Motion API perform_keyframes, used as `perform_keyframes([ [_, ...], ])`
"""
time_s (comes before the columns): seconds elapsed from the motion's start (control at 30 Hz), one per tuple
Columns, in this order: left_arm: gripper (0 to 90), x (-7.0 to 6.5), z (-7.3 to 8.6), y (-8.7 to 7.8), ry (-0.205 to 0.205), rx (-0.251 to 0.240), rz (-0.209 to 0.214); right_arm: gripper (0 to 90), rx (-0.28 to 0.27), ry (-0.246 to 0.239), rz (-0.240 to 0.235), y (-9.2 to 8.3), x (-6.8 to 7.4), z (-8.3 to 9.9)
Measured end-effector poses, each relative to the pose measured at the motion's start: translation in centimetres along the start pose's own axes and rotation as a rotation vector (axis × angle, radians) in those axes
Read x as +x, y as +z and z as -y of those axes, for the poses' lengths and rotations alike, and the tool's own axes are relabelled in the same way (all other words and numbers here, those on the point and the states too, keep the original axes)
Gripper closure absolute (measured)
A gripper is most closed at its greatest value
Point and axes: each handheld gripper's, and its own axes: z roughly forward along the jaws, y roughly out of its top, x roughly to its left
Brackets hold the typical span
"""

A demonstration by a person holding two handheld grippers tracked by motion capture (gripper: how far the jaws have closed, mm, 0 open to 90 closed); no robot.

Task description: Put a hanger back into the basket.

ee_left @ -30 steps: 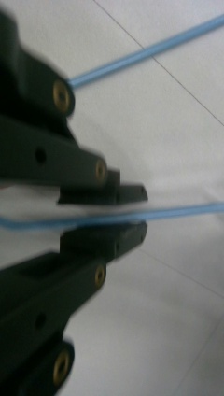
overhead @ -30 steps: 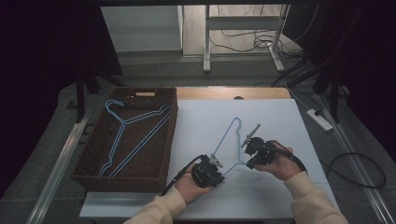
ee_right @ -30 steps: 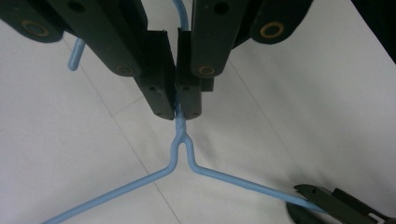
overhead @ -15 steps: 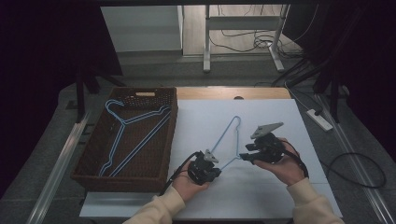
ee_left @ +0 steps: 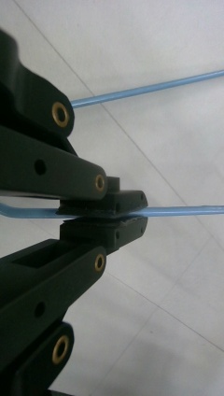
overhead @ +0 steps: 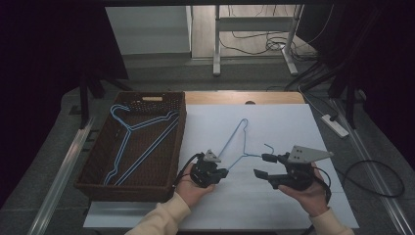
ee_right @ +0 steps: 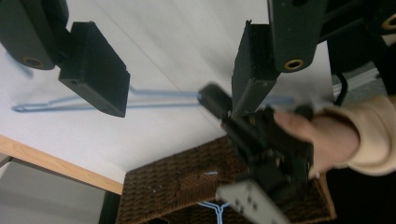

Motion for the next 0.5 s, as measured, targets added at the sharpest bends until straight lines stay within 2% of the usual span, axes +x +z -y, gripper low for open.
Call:
perform_keyframes([
  [0.17,86.9,0.0,-0.2,-0.3,-0.007,-0.011,0.005,36.3,0.038,-0.003,-0.009,0.1,0.6,2.4],
  [0.37,86.9,-0.2,-0.4,-0.8,-0.018,-0.029,0.016,34.4,0.068,0.014,0.001,0.0,0.2,4.0],
  [0.5,86.9,-0.6,-0.7,-1.3,-0.017,-0.045,0.028,34.1,0.091,0.028,0.043,0.1,-0.4,5.1],
])
